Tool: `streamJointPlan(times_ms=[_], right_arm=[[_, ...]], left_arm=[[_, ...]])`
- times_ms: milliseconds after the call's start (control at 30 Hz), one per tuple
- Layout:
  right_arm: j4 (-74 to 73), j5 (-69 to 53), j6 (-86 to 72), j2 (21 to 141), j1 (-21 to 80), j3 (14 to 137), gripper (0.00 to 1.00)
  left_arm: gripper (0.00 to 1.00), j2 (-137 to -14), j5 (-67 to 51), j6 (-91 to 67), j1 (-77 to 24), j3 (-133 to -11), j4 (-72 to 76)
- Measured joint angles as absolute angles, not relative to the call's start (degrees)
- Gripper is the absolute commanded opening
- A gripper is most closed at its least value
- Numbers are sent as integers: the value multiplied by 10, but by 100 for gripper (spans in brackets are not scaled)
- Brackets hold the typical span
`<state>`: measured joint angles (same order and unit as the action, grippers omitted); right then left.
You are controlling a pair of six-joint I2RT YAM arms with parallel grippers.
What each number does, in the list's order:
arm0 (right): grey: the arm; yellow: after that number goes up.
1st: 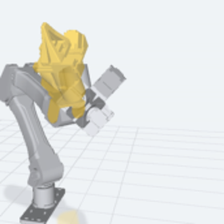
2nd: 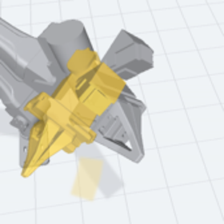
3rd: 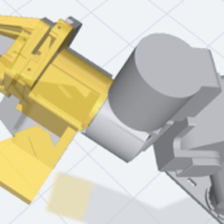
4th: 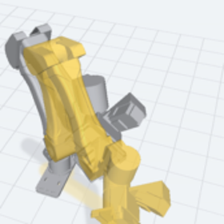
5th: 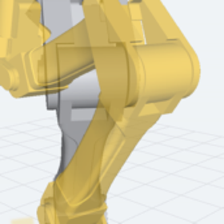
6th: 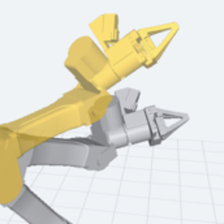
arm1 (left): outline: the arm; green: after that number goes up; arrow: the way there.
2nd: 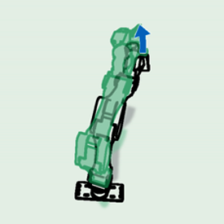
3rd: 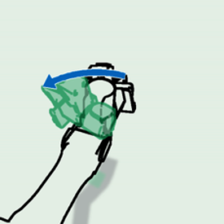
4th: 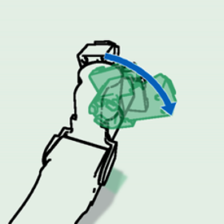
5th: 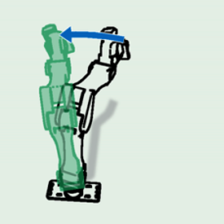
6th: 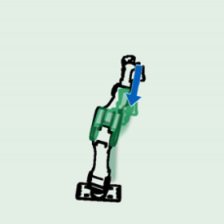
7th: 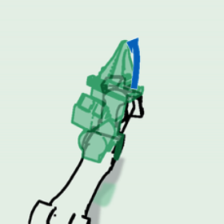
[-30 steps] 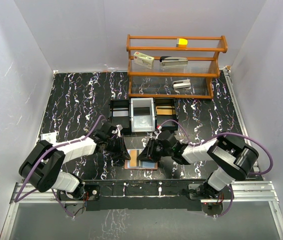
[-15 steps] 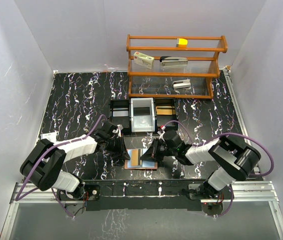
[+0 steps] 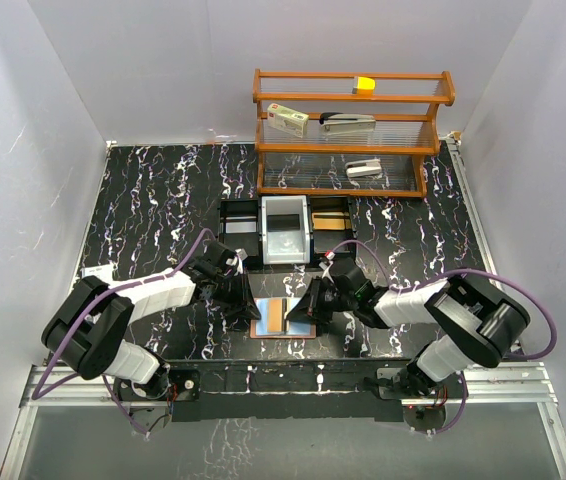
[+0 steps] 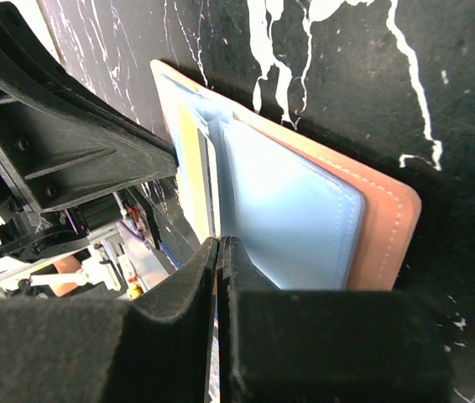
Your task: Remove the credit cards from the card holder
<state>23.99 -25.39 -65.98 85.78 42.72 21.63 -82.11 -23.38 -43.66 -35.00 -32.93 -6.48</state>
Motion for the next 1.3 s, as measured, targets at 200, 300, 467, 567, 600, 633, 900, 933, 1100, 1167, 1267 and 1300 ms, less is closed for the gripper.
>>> streamJointPlan(times_ms=[200,300,467,567,600,633,900,933,1100,1167,1267,1300], right_arm=[[211,-273,-633,855,414,224,1],[204,-282,-621,855,408,225,1],[186,-299,-601,855,392,225,1],[175,-310,-591,854,380,225,1],[173,-315,-587,854,377,225,1],[170,-319,-584,853,374,225,1],[169,-331,-579,848,366,225,2],[172,-334,-581,849,366,225,2],[187,-342,-586,869,366,228,2],[192,-343,-587,876,366,229,2],[197,-345,-588,881,366,229,2],[197,-345,-588,881,366,229,2]], left_arm=[[7,-821,-234,-437,-350,-329,-65],[7,-820,-234,-437,-350,-329,-65],[7,-818,-232,-436,-351,-329,-65],[7,-817,-230,-435,-351,-329,-66],[7,-817,-229,-435,-351,-329,-66],[7,-816,-229,-435,-351,-329,-67],[31,-810,-222,-432,-353,-335,-83],[36,-808,-216,-429,-354,-340,-95],[45,-787,-202,-413,-355,-389,-146],[44,-780,-210,-410,-355,-406,-139],[40,-782,-235,-410,-363,-413,-112],[38,-787,-242,-410,-368,-413,-105]])
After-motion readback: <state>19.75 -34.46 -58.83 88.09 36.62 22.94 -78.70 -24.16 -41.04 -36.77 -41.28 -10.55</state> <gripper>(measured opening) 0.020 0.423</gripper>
